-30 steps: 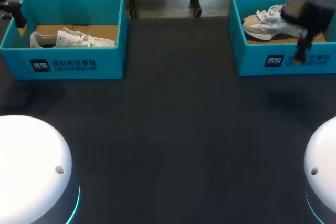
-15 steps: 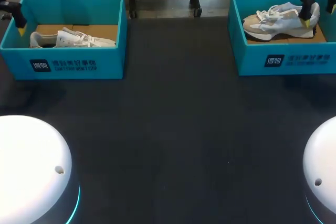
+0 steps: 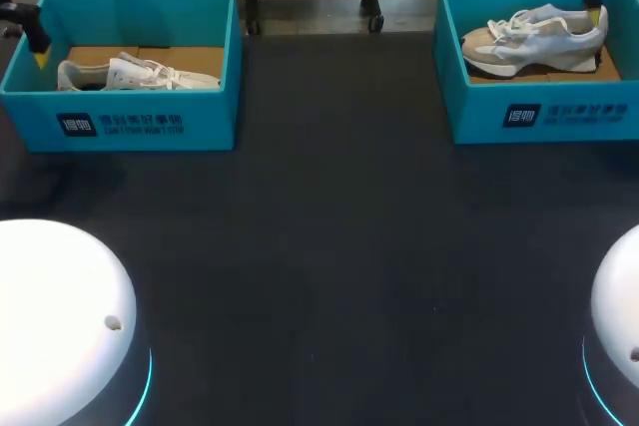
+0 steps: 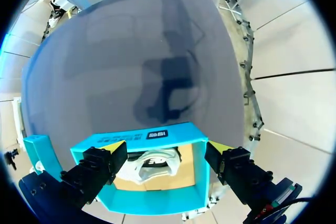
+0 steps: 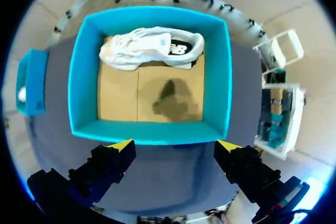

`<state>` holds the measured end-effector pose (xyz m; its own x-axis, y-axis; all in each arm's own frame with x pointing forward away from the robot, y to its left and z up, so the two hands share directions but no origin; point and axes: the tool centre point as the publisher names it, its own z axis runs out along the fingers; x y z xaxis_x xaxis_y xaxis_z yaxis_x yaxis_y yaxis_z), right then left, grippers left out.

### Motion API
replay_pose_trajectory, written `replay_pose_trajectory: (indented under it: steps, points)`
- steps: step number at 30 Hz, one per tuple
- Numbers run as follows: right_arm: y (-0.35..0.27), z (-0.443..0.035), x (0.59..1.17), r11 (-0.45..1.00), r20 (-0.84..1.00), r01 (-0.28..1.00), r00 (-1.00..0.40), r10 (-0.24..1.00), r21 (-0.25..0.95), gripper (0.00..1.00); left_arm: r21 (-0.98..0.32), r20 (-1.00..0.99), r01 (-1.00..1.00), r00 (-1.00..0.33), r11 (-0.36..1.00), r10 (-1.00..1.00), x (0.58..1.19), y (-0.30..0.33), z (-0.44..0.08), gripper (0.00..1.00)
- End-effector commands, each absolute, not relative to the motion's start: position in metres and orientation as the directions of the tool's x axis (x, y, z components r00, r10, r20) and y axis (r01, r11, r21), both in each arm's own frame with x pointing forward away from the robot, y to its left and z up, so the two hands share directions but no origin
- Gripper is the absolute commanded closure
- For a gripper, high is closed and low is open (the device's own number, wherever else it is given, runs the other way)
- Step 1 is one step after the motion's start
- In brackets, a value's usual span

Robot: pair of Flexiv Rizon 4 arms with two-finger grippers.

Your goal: Take the shoe out of the shoebox, open the shoe tongue, remove and reinsert the insole, then place the shoe into the shoebox

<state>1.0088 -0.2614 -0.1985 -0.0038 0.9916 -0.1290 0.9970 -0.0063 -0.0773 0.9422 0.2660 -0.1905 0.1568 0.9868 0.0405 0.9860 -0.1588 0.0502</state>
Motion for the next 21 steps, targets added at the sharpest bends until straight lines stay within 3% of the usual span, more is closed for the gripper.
replay_pose_trajectory:
  steps: [1,10,17,21]
  points:
    - [-0.267,-0.200,1.017,-0.344,0.042,0.924,0.356,0.934,-0.167,0.00,0.054,0.045,0.986,0.157,-0.159,0.987,0.940,0.266,-0.190,0.00]
    - [-0.267,-0.200,1.017,-0.344,0.042,0.924,0.356,0.934,-0.167,0.00,0.054,0.045,0.986,0.157,-0.159,0.987,0.940,0.266,-0.190,0.00]
    - [-0.276,-0.248,1.079,-0.184,0.053,0.983,0.183,0.982,0.024,0.00,0.054,0.045,0.986,0.157,-0.159,0.987,0.940,0.266,-0.190,0.00]
    - [-0.274,-0.258,1.090,-0.209,-0.018,0.977,0.210,0.977,0.049,0.00,0.054,0.045,0.986,0.157,-0.159,0.987,0.940,0.266,-0.190,0.00]
